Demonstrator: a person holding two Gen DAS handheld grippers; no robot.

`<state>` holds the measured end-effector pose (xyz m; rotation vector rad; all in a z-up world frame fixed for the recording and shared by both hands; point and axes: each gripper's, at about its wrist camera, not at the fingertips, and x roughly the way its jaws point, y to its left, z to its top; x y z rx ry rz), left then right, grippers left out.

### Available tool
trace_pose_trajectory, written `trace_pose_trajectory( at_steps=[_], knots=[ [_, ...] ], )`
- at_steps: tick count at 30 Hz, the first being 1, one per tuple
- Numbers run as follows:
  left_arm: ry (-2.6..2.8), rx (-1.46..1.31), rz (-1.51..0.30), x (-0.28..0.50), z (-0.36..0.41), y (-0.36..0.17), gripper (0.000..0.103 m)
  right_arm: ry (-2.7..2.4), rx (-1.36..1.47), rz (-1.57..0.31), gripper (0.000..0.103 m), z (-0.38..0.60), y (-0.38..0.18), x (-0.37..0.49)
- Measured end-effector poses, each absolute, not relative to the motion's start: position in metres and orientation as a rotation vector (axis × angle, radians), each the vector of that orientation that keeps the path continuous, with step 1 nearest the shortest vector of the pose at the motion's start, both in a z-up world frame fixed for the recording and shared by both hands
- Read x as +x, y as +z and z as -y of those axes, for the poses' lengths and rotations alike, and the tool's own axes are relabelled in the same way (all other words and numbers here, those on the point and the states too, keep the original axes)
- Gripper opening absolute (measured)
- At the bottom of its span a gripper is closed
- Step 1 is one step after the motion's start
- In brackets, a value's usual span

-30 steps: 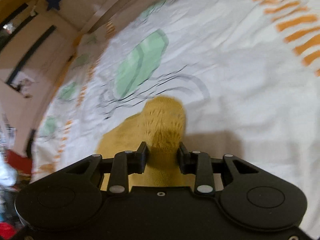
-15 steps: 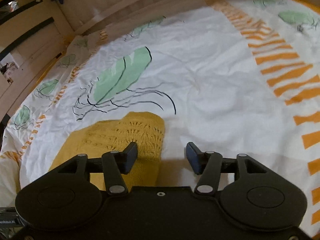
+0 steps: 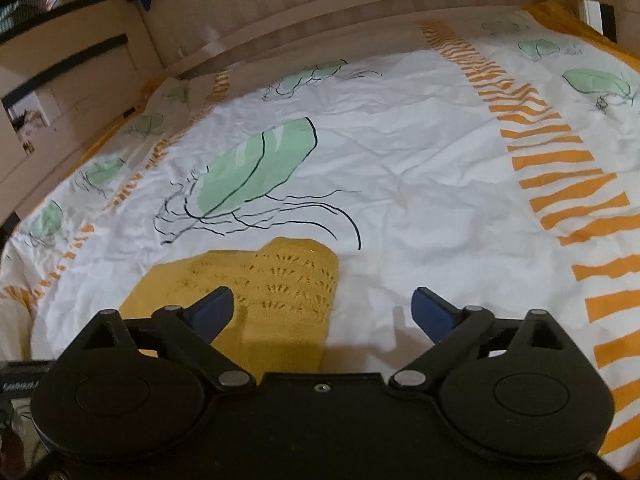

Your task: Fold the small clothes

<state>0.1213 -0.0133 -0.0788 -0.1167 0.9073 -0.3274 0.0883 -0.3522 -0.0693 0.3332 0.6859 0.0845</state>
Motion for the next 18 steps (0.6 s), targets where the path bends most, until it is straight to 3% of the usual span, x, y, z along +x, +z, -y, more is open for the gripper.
trace_pose_trajectory(
  at_steps=[9,18],
  knots=[
    [-0.312,-0.085,-0.907,0.135,0.019,-0.089,0.059,0.052,0.246,-0.712,0.103,0.339,-0.084,0.112],
    [-0.307,-0.09,-0.868,0.131,0.011,-0.066,0.059,0.031,0.249,-0.799,0.103,0.341,-0.098,0.12]
  ],
)
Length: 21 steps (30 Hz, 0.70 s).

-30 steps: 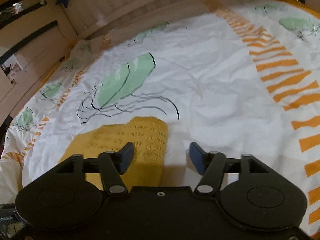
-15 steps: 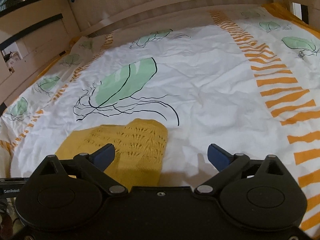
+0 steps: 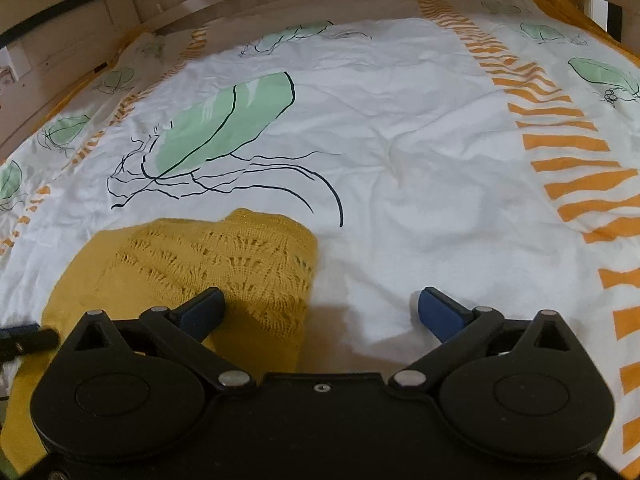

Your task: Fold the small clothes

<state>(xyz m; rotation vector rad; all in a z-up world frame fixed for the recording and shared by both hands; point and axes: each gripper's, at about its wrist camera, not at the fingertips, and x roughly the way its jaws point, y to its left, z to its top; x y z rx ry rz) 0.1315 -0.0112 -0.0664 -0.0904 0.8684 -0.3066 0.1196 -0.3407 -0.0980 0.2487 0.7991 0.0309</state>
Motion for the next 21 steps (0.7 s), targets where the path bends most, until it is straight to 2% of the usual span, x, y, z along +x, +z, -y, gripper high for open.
trace_pose_trajectory(
  at_steps=[7,17,18,19,21],
  knots=[
    [-0.362,-0.013,-0.813,0.163,0.043,-0.046,0.059,0.03,0.247,-0.81,0.103,0.34,-0.097,0.122],
    [-0.325,0.09,-0.881,0.198,0.08,-0.084,0.06,0.033,0.239,-0.816,0.103,0.339,-0.097,0.124],
    [-0.314,0.091,-0.891,0.201,0.079,-0.088,0.065,0.034,0.237,-0.816,0.103,0.339,-0.097,0.124],
    [-0.302,0.084,-0.904,0.204,0.077,-0.091,0.073,0.034,0.235,-0.815,0.103,0.338,-0.097,0.124],
    [-0.282,0.052,-0.928,0.208,0.072,-0.093,0.079,0.033,0.23,-0.814,0.103,0.337,-0.097,0.124]
  ],
)
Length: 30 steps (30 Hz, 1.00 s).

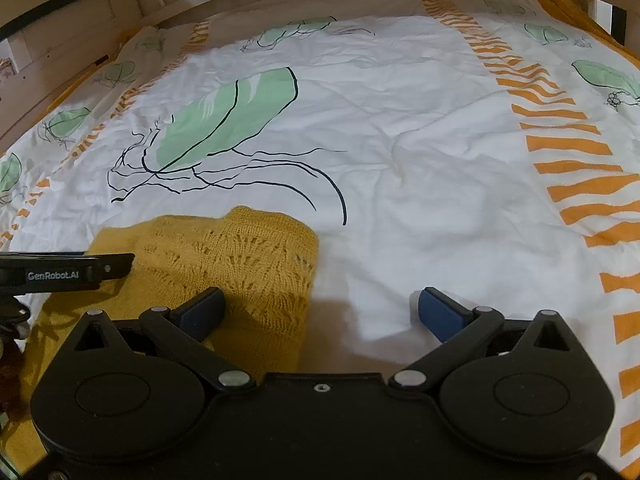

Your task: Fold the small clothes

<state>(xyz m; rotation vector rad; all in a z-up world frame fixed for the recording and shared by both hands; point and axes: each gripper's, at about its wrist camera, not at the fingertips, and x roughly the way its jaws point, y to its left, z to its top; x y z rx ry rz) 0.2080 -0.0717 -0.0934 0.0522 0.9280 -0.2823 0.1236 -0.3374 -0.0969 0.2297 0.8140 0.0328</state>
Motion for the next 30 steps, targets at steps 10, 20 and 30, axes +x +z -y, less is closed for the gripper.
trace_pose_trajectory(
  at_steps=[10,20,30],
  knots=[
    [-0.243,0.027,-0.79,0.178,0.052,-0.048,0.077,0.006,0.144,-0.706,0.103,0.332,-0.078,0.107],
    [-0.238,0.021,-0.628,0.12,0.03,0.024,0.077,0.004,0.233,-0.561,0.103,0.334,-0.028,0.064],
    [-0.28,-0.045,-0.814,0.084,0.02,0.016,0.077,0.061,0.287,-0.561,0.102,0.303,-0.018,0.003]
  ],
)
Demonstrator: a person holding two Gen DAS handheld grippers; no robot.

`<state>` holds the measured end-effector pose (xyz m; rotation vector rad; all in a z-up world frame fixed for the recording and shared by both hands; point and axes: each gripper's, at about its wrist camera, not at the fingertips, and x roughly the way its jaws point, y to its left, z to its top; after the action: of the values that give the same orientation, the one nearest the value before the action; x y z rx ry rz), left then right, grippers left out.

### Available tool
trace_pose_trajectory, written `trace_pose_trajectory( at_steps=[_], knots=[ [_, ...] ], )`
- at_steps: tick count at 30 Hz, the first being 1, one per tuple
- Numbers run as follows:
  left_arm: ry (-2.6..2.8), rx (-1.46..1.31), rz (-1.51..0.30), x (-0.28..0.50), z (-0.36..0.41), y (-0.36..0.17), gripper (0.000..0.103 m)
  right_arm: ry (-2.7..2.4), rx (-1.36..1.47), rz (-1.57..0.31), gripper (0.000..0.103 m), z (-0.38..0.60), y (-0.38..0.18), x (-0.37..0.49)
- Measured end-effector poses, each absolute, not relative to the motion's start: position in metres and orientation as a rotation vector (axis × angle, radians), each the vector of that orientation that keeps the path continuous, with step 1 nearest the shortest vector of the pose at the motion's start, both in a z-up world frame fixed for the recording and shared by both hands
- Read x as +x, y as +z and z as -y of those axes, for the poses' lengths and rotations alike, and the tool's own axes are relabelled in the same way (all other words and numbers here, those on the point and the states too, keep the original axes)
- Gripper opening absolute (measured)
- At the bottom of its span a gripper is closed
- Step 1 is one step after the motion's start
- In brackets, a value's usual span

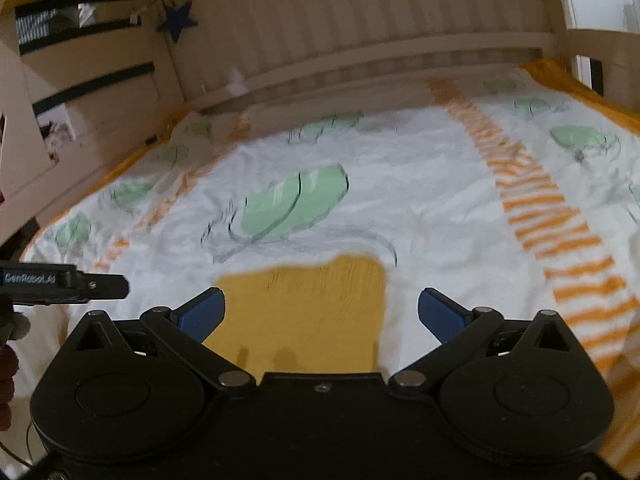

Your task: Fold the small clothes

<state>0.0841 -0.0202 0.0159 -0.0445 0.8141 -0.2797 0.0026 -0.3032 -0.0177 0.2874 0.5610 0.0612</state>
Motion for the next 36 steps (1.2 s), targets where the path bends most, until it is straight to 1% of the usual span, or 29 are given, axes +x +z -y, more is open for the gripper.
trace_pose_trajectory(
  at_steps=[5,13,21,30,36],
  knots=[
    [-0.231,-0.043,-0.834,0.065,0.013,0.002,0.077,0.059,0.278,-0.612,0.102,0.293,-0.025,-0.019],
    [-0.207,0.027,-0.828,0.04,0.012,-0.007,0.077,-0.165,0.196,-0.698,0.102,0.279,-0.022,-0.039],
    [-0.206,0.045,-0.863,0.023,0.011,-0.019,0.077,-0.063,0.262,-0.728,0.102,0.28,-0.03,-0.054],
    [-0.218,0.028,-0.944,0.009,0.007,-0.04,0.077,-0.062,0.25,-0.761,0.102,0.27,-0.035,-0.059],
    [-0.205,0.035,-0.965,0.005,0.004,-0.046,0.077,-0.059,0.229,-0.791,0.102,0.267,-0.041,-0.06]
  ],
)
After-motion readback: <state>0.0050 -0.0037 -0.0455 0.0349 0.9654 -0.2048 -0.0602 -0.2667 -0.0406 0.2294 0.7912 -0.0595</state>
